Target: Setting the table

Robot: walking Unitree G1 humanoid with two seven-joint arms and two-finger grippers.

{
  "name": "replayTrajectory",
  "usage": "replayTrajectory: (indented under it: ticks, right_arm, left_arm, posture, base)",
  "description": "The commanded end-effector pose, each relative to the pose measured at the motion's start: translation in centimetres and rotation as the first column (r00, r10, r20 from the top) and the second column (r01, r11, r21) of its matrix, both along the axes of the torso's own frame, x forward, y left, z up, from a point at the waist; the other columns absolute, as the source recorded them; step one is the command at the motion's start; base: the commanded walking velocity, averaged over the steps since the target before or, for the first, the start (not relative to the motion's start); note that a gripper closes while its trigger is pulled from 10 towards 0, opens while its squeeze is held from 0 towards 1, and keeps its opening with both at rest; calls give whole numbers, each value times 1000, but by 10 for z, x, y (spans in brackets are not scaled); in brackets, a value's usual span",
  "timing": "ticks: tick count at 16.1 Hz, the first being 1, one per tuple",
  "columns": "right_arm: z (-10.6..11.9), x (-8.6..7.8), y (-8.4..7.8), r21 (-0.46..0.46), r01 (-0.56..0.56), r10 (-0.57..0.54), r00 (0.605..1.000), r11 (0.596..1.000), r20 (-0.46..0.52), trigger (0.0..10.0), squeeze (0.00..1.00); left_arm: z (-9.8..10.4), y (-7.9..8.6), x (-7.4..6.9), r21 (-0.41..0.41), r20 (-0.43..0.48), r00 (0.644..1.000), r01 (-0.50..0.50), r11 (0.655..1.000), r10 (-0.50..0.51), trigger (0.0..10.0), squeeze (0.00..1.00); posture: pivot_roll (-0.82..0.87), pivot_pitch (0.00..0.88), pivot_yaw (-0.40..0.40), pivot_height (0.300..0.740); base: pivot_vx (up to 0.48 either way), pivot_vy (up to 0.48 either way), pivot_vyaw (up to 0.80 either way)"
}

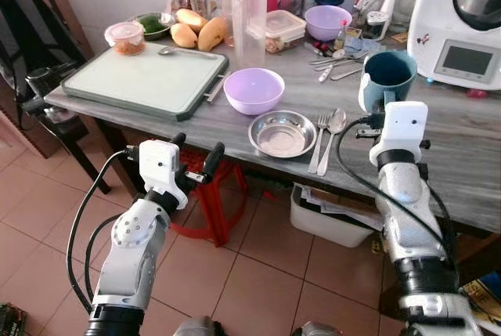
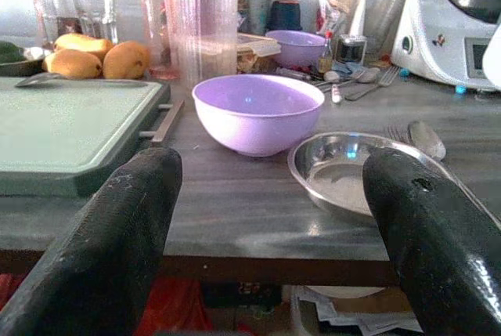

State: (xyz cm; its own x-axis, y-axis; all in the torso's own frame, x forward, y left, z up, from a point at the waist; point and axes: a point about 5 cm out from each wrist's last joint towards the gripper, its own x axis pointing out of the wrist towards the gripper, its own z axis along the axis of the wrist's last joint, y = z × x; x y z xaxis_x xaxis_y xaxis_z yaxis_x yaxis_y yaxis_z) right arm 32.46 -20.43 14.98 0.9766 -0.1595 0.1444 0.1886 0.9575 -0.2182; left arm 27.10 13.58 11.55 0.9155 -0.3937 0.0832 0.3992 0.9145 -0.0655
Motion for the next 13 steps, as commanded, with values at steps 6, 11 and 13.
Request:
replayTrajectory:
  ticks: [6, 11, 13]
  right_arm:
    - [24, 32, 13, 75, -206, 202, 978, 976, 59, 10000, 0]
    - [37, 50, 26, 98, -313, 305, 949, 945, 82, 10000, 0]
    - [36, 53, 25, 108, -312, 305, 949, 944, 77, 10000, 0]
  left_arm:
    - [5, 12, -18, 47, -24, 1000, 13, 999, -12, 10000, 0]
    - [8, 24, -33, 81, -60, 998, 7, 997, -2, 10000, 0]
    - [10, 26, -38, 88, -69, 998, 10, 996, -4, 10000, 0]
  posture:
    - [76, 91, 87, 740]
    - [132, 147, 101, 740]
    - [142, 161, 101, 740]
  base:
    - [0, 0, 0]
    - [0, 0, 0]
    - [0, 0, 0]
